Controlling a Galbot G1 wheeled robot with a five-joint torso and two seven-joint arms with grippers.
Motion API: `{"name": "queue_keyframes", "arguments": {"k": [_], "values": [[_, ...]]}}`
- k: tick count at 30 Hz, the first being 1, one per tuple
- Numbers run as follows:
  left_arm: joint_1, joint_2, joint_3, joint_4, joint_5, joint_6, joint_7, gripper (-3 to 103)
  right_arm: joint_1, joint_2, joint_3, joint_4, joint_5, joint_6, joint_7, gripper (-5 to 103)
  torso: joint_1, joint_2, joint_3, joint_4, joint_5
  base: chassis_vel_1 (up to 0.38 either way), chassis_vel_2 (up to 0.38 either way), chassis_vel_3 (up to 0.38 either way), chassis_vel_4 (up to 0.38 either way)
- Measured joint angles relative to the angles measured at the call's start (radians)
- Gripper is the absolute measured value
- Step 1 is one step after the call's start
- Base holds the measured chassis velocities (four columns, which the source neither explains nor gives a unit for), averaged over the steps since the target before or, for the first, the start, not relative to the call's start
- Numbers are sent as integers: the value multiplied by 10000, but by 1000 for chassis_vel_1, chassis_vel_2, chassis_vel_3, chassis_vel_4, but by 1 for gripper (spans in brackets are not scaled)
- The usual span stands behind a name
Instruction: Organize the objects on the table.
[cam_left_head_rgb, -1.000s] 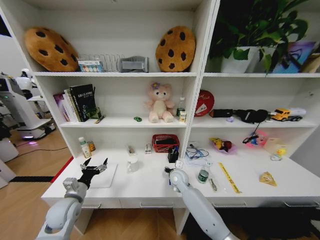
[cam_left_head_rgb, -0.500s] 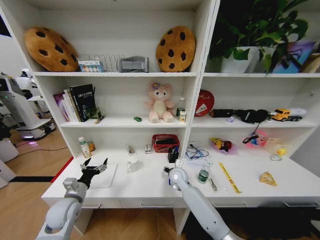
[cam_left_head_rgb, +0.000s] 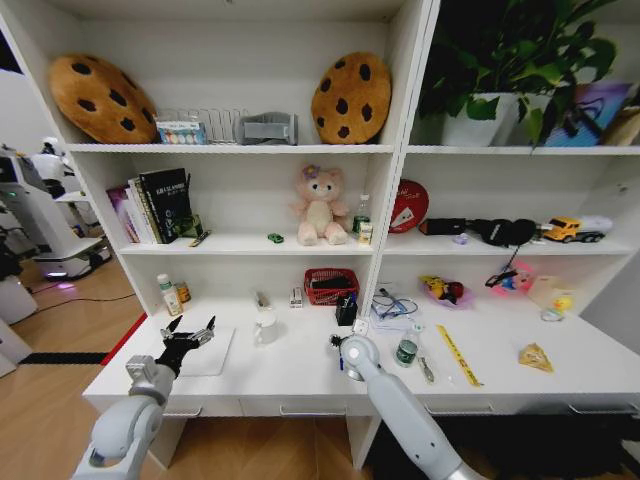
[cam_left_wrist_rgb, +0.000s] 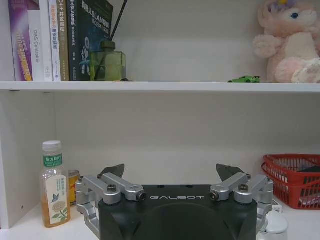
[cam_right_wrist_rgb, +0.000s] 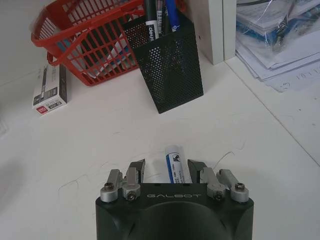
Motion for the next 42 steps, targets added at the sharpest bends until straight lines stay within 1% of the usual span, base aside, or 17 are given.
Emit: {"name": "queue_keyframes", "arguments": {"k": [2, 5, 7, 9, 10, 24, 27, 28, 30, 31, 32, 33, 35, 36, 39, 40, 42], "values": [[0, 0, 0, 0, 0, 0, 0, 100, -18, -1, 28, -35, -18, 0, -15, 44, -1, 0, 0, -1, -1, 0, 0, 0, 0], [0, 0, 0, 0, 0, 0, 0, 100, -23, -2, 34, -48, -19, -2, -22, 40, -1, 1, 0, -1, -1, 0, 0, 0, 0], [0, 0, 1, 0, 0, 0, 0, 100, -28, -6, 62, -58, 74, -24, -23, 24, 0, 0, 0, -1, 0, 0, 0, 0, 0], [0, 0, 0, 0, 0, 0, 0, 100, -34, -6, 70, -61, 110, -31, -20, 24, 0, 0, 1, -1, 0, 0, 0, 0, 0], [0, 0, 0, 0, 0, 0, 0, 100, -42, -5, 78, -62, 133, -31, -19, 14, 0, 0, 0, 0, 0, 0, 0, 0, 0], [0, 0, 0, 0, 0, 0, 0, 100, -220, -34, 83, 163, -160, -34, -57, 11, 0, -1, 3, -2, 2, 0, 0, 0, 0], [0, 0, 0, 0, 0, 0, 0, 100, -330, -230, -92, 354, -2422, 311, -1401, 11, 1, -2, 4, -2, 2, 0, 0, 0, 0], [0, 0, 0, 0, 0, 0, 0, 100, -330, -230, -92, 354, -2422, 311, -1401, 11, 1, -2, 4, -2, 2, 0, 0, 0, 0], [0, 0, 0, 0, 0, 0, 0, 100, -403, -346, -125, 159, -4591, 939, -2887, 11, 1, -2, 3, -1, 2, 0, 0, 0, 0], [0, 0, 0, 0, 0, 0, 0, 100, -403, -346, -125, 159, -4591, 939, -2887, 11, 1, -2, 3, -1, 2, 0, 0, 0, 0], [0, 0, 1, 0, 0, 0, 0, 100, -427, -430, -79, -86, -6133, 1550, -4061, 11, 1, -2, 3, -1, 2, 0, 0, 0, 0], [0, 0, 1, 0, 0, 0, 0, 100, -427, -430, -79, -86, -6133, 1550, -4061, 11, 1, -2, 3, -1, 2, 0, 0, 0, 0], [0, 0, 0, 0, 0, 0, 0, 100, -365, -509, 73, -548, -7929, 2522, -5462, 11, 1, -2, 3, -2, 2, 0, 0, 0, 0], [0, 0, 0, 0, 0, 0, 0, 100, -365, -509, 73, -548, -7929, 2522, -5462, 11, 1, -2, 3, -2, 2, 0, 0, 0, 0], [0, 0, 0, 0, 0, 0, 0, 100, -14, -526, 467, -1238, -9855, 4162, -7274, 11, 1, -2, 2, -1, 1, 0, 0, 0, 0], [0, 0, 0, 0, 0, 0, 0, 100, -14, -526, 467, -1238, -9855, 4162, -7274, 11, 1, -2, 2, -1, 1, 0, 0, 0, 0], [0, 0, 0, 0, 0, 0, 0, 100, 239, -505, 649, -1609, -10429, 5004, -7853, 11, 1, -1, 2, -1, 1, 0, 0, 0, 0]]}}
